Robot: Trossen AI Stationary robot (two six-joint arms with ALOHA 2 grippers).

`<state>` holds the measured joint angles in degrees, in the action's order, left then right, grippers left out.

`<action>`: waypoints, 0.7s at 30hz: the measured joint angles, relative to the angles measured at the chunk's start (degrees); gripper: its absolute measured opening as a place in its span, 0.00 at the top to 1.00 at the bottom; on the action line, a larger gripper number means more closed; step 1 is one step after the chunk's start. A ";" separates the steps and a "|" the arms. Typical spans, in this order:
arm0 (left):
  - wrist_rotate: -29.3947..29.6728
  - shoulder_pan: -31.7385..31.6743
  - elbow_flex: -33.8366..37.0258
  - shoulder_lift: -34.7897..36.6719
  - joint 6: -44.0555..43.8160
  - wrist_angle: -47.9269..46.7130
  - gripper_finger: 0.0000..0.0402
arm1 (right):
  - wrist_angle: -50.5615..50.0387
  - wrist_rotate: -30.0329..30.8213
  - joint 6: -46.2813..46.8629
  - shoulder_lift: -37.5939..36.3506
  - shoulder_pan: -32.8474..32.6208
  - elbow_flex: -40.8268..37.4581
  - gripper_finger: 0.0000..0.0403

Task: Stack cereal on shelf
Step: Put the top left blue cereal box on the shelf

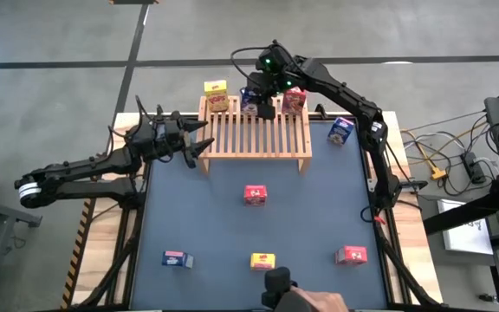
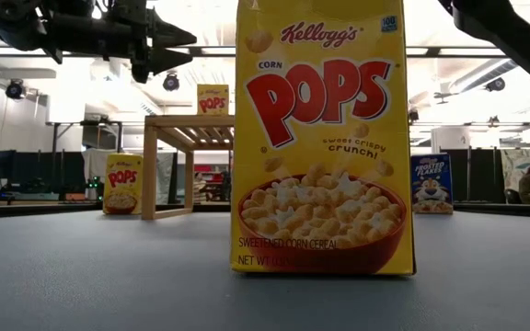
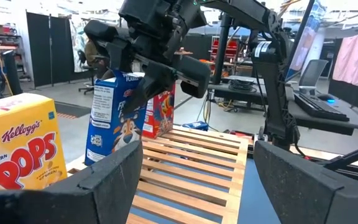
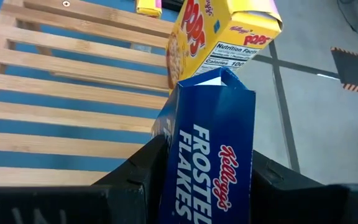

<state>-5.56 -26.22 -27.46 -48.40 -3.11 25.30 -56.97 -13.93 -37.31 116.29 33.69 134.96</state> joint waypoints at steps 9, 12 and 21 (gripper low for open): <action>-0.09 -0.02 0.00 0.00 -0.90 0.00 0.28 | -0.08 0.00 -1.41 0.31 0.00 -0.11 0.67; -0.10 -0.02 -0.06 -0.01 -0.90 0.01 0.28 | -0.02 0.02 -1.85 0.31 0.00 -0.13 0.67; -0.11 -0.02 -0.24 -0.02 -0.90 0.02 0.28 | -0.13 0.02 -3.13 0.31 0.00 -0.38 0.66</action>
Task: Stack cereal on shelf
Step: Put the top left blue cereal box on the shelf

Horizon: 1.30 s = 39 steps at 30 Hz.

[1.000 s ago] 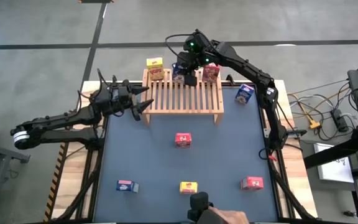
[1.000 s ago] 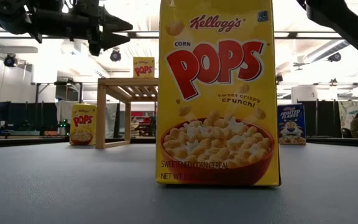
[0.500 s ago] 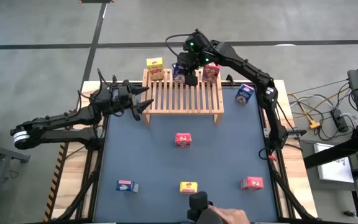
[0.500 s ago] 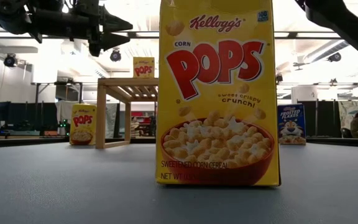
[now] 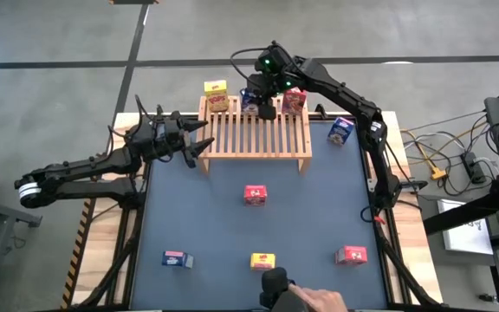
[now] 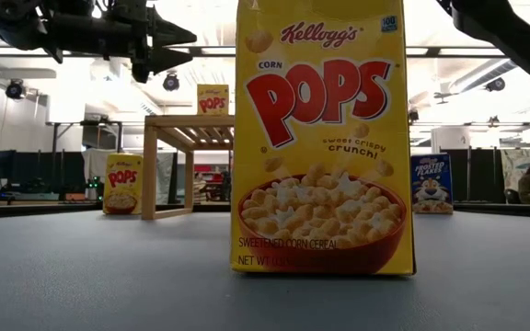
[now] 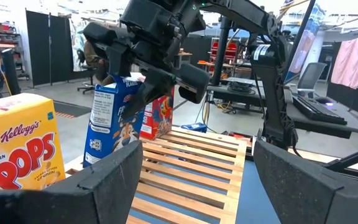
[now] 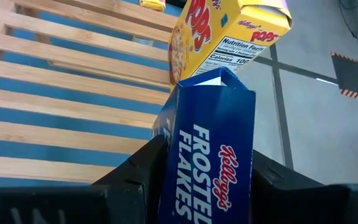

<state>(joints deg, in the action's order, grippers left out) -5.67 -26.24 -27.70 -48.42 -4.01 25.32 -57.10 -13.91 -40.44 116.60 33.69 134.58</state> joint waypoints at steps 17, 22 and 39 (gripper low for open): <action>0.00 0.04 0.00 0.00 0.00 0.00 0.28 | 2.29 0.43 0.57 0.78 -0.07 -0.28 0.50; -0.02 0.04 0.00 0.00 -0.01 -0.02 0.28 | 2.03 0.39 0.88 -0.02 -0.07 -0.28 0.50; -1.11 0.07 0.04 0.00 -1.03 -0.02 0.28 | 3.02 0.46 2.29 -0.02 -0.17 -0.25 0.35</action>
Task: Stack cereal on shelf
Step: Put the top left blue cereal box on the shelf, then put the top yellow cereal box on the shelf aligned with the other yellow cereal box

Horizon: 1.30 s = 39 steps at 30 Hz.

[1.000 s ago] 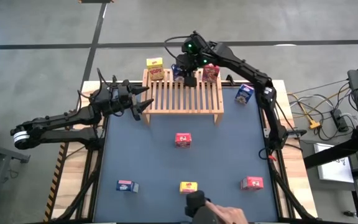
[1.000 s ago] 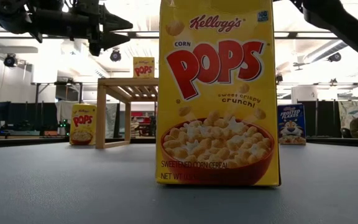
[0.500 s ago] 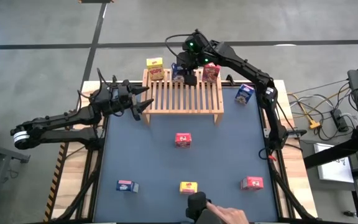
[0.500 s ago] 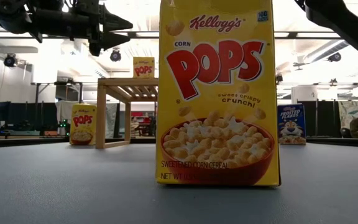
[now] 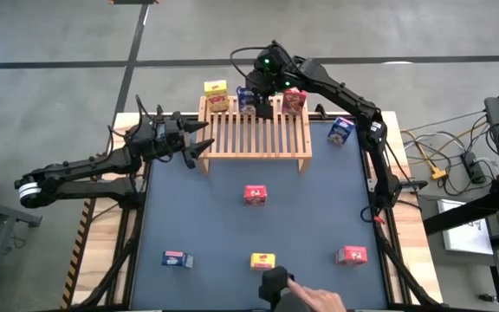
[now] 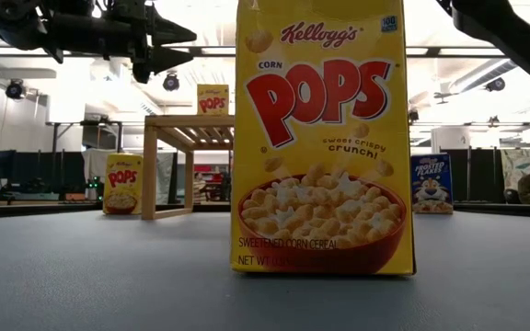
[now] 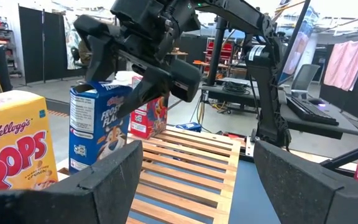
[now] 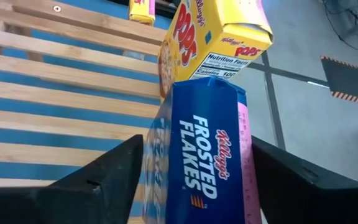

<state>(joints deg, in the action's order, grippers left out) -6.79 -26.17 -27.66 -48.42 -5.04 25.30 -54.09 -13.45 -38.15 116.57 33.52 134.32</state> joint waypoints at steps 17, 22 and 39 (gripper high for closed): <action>0.07 0.00 0.04 0.00 0.00 0.00 0.28 | 0.13 0.09 0.08 -1.23 0.00 0.02 0.27; 0.09 0.00 0.04 0.00 0.00 0.01 0.28 | 0.31 0.09 0.13 -2.46 0.00 0.04 0.26; 0.75 0.00 -2.27 -0.50 1.52 -8.49 0.28 | -3.27 0.10 2.18 -9.74 -3.20 0.07 0.26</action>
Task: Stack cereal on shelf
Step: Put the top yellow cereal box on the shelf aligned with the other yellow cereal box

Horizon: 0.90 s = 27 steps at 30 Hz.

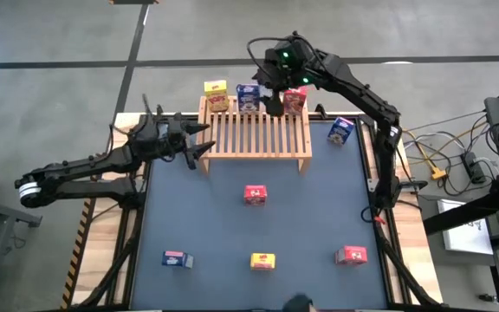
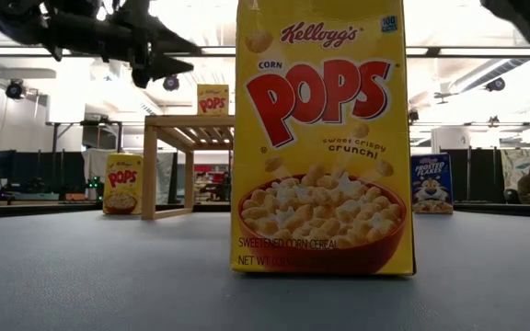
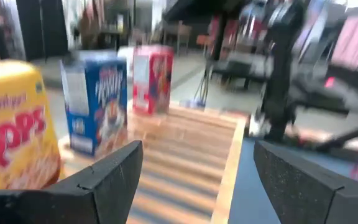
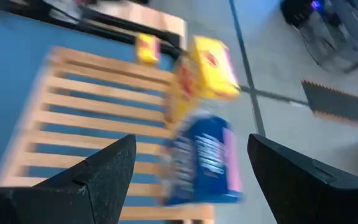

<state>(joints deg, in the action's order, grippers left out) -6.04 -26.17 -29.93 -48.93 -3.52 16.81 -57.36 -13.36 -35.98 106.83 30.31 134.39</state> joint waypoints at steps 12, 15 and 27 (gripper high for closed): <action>14.73 -0.02 -15.48 -3.00 6.01 -31.53 0.28 | -13.03 1.10 4.05 -8.14 -9.88 0.02 0.32; 16.98 -0.02 -13.88 -2.03 5.68 -30.54 0.28 | -17.59 1.26 6.35 -8.66 -11.81 0.02 0.34; 21.81 -0.16 -4.80 4.11 4.49 -29.28 0.28 | -23.16 6.25 9.63 -9.52 -15.72 -2.48 0.34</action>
<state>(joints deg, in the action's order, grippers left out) 15.77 -26.33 -34.73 -44.82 0.97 -12.47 -80.52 -7.10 -26.34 97.31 14.60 131.91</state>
